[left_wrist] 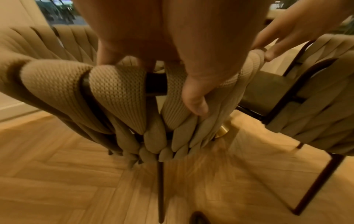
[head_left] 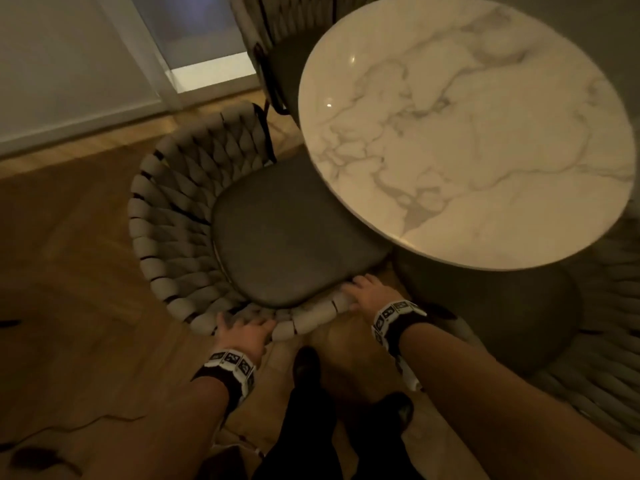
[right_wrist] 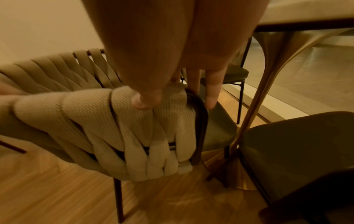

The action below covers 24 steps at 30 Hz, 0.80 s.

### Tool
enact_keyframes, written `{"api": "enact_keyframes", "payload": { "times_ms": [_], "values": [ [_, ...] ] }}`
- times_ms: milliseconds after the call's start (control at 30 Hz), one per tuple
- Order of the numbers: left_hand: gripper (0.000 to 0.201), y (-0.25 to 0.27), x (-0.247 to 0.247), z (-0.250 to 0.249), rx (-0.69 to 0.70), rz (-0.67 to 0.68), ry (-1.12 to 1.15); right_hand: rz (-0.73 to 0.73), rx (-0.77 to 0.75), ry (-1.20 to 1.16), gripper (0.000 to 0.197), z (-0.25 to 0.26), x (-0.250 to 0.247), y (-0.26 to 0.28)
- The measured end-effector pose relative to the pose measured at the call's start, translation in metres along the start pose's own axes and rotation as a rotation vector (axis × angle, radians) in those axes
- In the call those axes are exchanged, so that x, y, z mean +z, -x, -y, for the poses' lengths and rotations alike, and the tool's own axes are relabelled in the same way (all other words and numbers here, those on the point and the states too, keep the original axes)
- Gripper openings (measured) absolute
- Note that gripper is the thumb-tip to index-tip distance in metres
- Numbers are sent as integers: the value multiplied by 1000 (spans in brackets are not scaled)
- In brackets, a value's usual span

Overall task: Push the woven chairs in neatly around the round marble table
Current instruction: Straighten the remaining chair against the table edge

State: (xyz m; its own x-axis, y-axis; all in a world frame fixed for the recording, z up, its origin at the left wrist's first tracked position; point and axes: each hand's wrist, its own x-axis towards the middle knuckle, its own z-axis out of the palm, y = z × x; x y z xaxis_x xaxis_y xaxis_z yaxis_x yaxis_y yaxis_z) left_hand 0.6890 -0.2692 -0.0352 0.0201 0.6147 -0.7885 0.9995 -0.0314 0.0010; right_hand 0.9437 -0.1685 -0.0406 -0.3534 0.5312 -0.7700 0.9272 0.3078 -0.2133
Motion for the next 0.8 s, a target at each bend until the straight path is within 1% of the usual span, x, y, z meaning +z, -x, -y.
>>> {"api": "enact_keyframes", "payload": {
  "times_ms": [67,133,233,300,400,500,600,667,733,800],
  "values": [
    [54,3,-5,-2,-1,-2,-16,-4,-1,20,50,-2,-4,-7],
    [50,3,-11,-1,-3,-14,-13,-9,1,24,47,-5,-5,-9],
    [53,-7,-17,9,2,-44,-18,-26,11,1,45,-3,-9,-15],
    [51,-13,-22,11,26,-71,-25,-35,23,7,45,-6,-12,-18],
    [46,-19,-32,1,73,-98,-41,-74,65,15,46,-17,-13,-14],
    [51,-26,-37,-5,77,-99,-60,-146,105,-20,45,-29,-11,-3],
    [57,-29,-38,-4,61,-77,-66,-179,232,-181,47,-49,-14,19],
    [58,-29,-43,-7,55,-35,-58,-203,335,-283,50,-76,-10,45],
    [64,-30,-49,-14,52,5,-33,-204,428,-331,55,-105,6,80],
    [68,-32,-51,-25,72,-7,0,-217,499,-409,62,-129,27,119]
  ]
}}
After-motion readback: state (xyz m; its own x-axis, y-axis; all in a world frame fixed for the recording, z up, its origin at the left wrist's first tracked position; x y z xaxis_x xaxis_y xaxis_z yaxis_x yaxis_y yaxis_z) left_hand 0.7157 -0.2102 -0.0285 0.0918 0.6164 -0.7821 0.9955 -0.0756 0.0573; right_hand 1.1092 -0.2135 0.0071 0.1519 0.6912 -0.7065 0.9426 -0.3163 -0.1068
